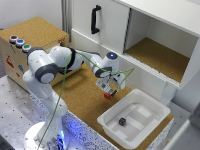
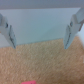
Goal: Go towards the purple block and grasp it
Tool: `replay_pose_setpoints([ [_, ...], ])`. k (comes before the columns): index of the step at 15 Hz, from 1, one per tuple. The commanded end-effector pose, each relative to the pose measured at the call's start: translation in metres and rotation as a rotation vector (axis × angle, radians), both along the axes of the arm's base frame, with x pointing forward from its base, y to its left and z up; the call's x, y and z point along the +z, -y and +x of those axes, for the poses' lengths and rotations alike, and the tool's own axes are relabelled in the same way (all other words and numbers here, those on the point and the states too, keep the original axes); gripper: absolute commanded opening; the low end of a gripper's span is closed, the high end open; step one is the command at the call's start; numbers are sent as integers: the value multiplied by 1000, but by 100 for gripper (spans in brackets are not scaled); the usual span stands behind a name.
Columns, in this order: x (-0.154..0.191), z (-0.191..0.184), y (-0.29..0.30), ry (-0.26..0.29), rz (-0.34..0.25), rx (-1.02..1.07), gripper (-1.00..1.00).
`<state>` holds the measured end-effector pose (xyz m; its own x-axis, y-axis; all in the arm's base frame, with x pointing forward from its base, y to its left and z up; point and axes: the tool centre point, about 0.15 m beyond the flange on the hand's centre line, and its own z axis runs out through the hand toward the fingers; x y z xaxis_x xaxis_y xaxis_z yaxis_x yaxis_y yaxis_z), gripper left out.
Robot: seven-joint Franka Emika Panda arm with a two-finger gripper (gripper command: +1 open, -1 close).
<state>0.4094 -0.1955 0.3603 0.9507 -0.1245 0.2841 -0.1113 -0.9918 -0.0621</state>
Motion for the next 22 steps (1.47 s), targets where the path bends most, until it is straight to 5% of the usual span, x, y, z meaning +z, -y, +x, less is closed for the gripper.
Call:
replay_pose_setpoints([
  [1, 64, -24, 95, -23, 42, -19, 100],
  [5, 46, -59, 163, -60, 45, -55, 100],
  [8, 19, -107, 193, -85, -9, 40, 100],
  [11, -20, -148, 202, -94, -69, 136, 100],
  [13, -52, -164, 203, -65, -186, 172, 100],
  [16, -86, -165, 203, -72, -188, 157, 100],
  [18, -114, -162, 192, -56, -283, 206, 100],
  [22, -140, -132, 177, -75, -237, 194, 100],
])
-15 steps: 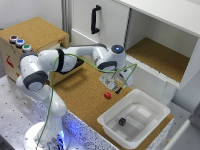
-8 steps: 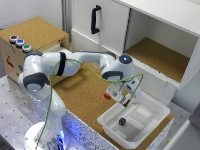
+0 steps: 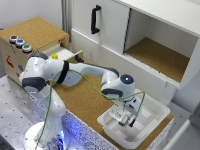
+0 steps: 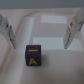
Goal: Go towards the purple block and grasp it
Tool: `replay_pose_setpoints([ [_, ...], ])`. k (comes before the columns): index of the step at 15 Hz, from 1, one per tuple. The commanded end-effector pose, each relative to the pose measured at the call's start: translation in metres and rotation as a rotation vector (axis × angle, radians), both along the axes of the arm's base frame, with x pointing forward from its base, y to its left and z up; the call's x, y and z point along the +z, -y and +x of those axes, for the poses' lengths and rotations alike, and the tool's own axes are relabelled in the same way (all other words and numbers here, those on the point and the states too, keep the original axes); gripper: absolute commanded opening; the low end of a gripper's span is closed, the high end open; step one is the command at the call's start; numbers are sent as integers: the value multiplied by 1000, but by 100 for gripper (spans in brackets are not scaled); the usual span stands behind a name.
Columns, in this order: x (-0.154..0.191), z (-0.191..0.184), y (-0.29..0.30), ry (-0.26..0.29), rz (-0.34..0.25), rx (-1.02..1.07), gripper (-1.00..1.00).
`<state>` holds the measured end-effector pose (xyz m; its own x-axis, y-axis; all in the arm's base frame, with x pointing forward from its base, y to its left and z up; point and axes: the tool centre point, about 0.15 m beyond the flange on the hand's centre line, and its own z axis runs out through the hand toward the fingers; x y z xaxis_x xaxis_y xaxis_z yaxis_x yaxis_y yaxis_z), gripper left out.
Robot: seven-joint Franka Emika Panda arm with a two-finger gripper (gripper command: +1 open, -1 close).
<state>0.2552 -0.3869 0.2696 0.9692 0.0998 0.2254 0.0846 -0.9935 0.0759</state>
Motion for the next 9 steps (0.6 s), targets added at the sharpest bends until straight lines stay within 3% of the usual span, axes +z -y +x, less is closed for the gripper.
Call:
replay_pose_setpoints([
  [1, -51, 25, -16, -7, -117, 29, 100],
  [8, -64, 31, -24, -43, -76, 48, 100],
  [9, -64, 31, -24, -45, -56, 33, -100],
])
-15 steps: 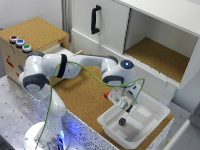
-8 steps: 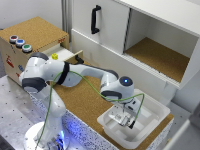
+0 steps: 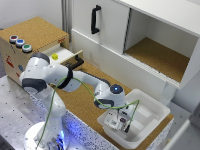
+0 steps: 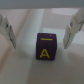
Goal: Go towards the purple block and grasp it
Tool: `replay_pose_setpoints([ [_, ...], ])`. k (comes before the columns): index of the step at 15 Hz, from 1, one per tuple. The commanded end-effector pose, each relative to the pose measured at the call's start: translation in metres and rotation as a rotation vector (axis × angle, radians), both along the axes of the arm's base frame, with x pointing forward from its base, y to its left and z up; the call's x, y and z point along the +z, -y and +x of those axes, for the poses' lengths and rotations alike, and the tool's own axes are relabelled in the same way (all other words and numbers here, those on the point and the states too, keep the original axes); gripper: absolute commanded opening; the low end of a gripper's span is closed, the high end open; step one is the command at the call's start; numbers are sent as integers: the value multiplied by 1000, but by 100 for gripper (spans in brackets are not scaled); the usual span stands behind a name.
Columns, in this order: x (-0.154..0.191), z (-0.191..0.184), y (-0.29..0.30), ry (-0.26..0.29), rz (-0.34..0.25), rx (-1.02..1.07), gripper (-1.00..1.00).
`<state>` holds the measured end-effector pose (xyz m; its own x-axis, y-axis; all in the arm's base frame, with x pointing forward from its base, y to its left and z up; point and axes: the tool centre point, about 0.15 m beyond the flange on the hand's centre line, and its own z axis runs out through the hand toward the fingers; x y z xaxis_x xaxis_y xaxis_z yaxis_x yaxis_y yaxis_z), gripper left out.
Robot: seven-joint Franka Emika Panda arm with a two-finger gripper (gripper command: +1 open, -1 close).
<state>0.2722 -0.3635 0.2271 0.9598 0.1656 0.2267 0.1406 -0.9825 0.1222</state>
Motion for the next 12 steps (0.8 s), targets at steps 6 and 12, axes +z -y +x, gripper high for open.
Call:
replay_pose_setpoints([
  [6, -18, 10, 2, -48, 9, -86, -100],
  [12, 11, 14, 11, -37, 88, -235, -100],
])
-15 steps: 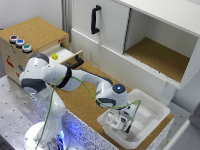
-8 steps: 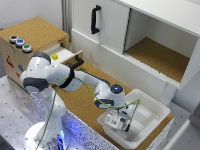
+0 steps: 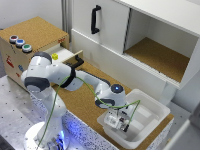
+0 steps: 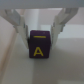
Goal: Go towards the purple block and grasp it
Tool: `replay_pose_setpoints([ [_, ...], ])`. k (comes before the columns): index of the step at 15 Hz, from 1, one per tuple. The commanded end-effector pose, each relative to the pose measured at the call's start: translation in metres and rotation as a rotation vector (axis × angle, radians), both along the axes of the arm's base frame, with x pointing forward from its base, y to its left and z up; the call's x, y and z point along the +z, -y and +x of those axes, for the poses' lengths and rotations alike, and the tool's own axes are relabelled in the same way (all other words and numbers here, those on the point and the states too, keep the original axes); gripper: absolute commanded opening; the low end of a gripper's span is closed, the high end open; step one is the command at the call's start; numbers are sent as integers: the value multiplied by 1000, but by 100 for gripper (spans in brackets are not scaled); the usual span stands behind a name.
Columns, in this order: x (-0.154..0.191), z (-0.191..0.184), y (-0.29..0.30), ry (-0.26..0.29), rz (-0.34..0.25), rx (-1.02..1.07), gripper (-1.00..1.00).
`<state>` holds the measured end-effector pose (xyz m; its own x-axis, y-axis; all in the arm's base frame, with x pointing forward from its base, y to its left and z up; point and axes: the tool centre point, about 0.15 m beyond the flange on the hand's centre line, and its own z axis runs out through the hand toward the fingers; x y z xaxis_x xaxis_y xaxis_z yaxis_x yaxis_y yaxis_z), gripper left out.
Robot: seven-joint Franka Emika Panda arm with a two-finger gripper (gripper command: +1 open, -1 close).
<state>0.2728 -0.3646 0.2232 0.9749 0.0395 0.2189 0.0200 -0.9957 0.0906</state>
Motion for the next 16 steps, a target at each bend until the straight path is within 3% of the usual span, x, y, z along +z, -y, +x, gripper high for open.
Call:
replay_pose_setpoints([
  [1, 30, 18, 8, 0, 63, -126, -100],
  [2, 62, 27, 3, 44, 78, -141, -100],
  [5, 145, 44, -25, 95, 107, -116, -100],
  [7, 173, 48, -53, 68, 99, -73, -100],
  [10, 178, 53, -101, 32, 103, -17, -100],
  [16, 135, 63, -219, -50, 106, 30, -100],
])
